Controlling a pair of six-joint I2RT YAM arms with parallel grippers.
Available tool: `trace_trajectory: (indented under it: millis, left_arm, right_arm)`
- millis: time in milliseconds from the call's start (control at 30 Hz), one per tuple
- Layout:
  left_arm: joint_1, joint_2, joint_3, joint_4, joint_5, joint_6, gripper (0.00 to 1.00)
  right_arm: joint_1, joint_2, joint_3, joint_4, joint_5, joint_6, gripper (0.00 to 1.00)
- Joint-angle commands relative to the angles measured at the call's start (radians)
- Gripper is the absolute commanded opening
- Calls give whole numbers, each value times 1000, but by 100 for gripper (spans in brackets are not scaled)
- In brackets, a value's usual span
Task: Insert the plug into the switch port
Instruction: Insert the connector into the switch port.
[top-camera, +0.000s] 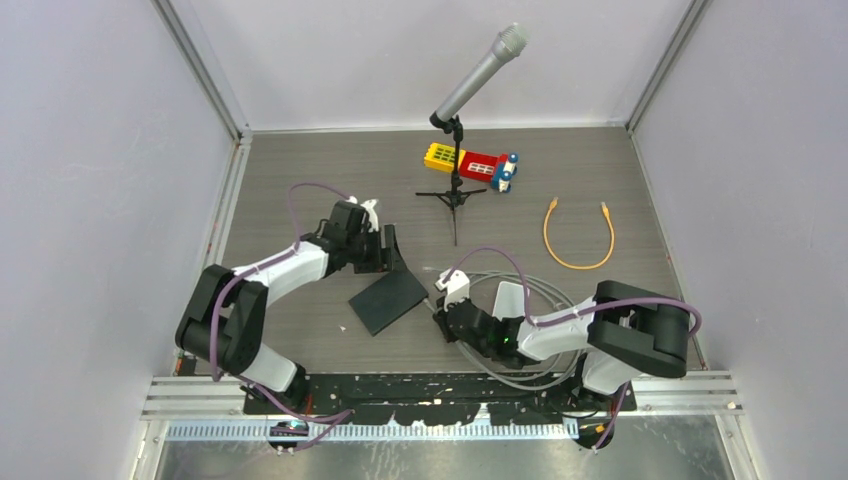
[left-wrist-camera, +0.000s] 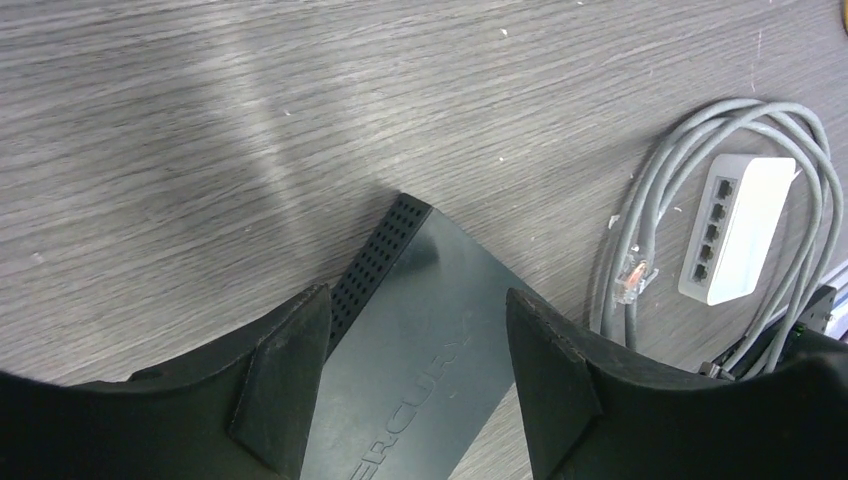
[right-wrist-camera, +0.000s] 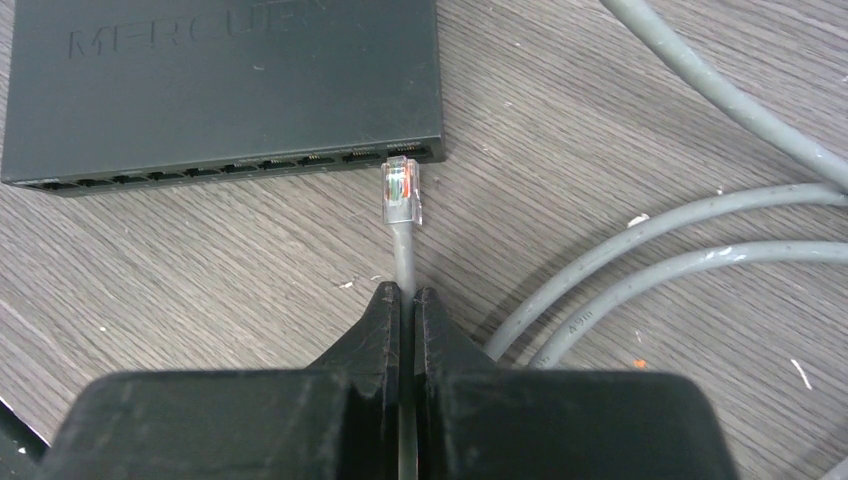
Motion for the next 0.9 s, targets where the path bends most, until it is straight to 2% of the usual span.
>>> trace_trajectory:
  millis: [0, 333, 867]
  left_arm:
    - [-7, 11, 8, 63, 16, 29, 66]
    - [-24, 81, 5, 97, 32, 50, 62]
    - [-47, 131, -1, 133, 93, 65, 61]
  right_arm:
    - [-8, -15, -14, -140, 41, 26, 0]
    - [-40, 36, 24, -148, -73, -30, 0]
    - [-60, 51, 51, -172, -49, -58, 0]
